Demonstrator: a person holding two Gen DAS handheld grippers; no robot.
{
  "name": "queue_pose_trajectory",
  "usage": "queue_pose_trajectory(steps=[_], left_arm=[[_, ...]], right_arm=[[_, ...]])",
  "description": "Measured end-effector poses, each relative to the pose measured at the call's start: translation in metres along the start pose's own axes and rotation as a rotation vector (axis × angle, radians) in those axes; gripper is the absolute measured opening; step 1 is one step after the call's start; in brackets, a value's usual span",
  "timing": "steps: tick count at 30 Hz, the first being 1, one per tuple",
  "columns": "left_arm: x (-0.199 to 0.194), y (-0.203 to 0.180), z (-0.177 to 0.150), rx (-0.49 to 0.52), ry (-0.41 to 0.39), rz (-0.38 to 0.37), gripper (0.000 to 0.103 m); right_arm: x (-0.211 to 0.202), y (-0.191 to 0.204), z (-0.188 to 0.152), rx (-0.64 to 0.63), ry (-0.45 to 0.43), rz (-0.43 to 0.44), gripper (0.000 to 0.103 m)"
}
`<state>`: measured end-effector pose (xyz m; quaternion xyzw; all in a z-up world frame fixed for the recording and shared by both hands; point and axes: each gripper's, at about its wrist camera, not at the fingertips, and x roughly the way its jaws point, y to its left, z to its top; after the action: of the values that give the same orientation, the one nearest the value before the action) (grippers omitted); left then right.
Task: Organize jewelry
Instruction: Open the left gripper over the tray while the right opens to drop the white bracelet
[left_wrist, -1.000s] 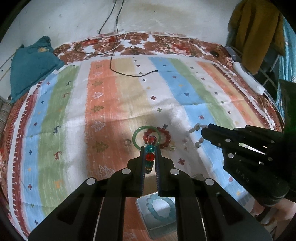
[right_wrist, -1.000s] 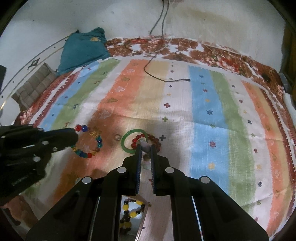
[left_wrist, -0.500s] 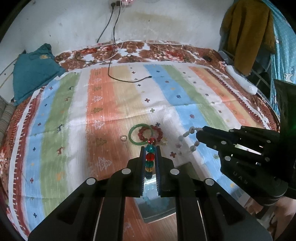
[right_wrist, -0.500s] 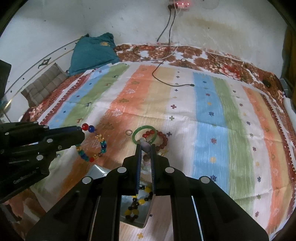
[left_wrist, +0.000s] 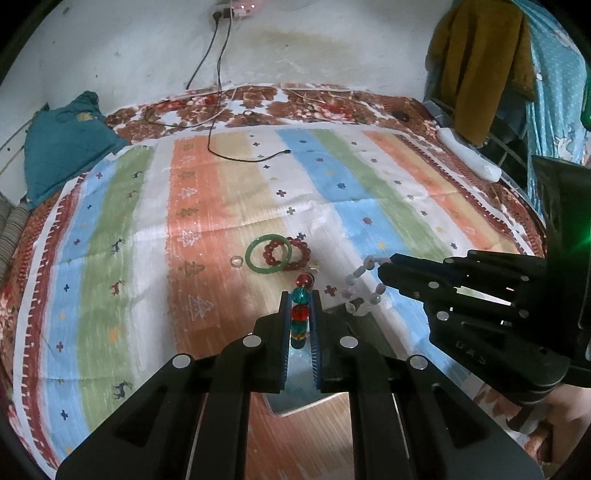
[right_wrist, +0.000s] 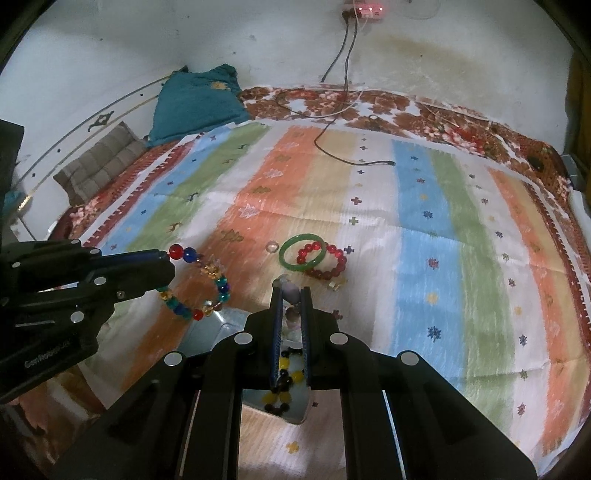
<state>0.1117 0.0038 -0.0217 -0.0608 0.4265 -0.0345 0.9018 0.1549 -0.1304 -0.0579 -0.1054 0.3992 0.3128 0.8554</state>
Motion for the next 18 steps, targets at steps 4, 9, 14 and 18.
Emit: queue_pose_trajectory(steps=[4,9,14,18], left_arm=[[0.001,-0.006,-0.007,0.014,0.025,-0.007,0.009],[0.004,-0.001,-0.012,-0.005,0.047,0.020,0.014],[0.004,0.011,-0.010,-0.043,0.043,0.058,0.018],[0.003,0.021,-0.006,-0.068,0.037,0.071,0.028]], right_arm=[[0.000,0.002,-0.003,-0.003,0.009,-0.002,0.011],[0.002,-0.004,-0.002,0.026,0.018,-0.009,0.024],[0.004,-0.011,-0.003,0.045,0.032,-0.028,0.031],[0.007,-0.018,-0.002,0.069,0.043,-0.036,0.032]])
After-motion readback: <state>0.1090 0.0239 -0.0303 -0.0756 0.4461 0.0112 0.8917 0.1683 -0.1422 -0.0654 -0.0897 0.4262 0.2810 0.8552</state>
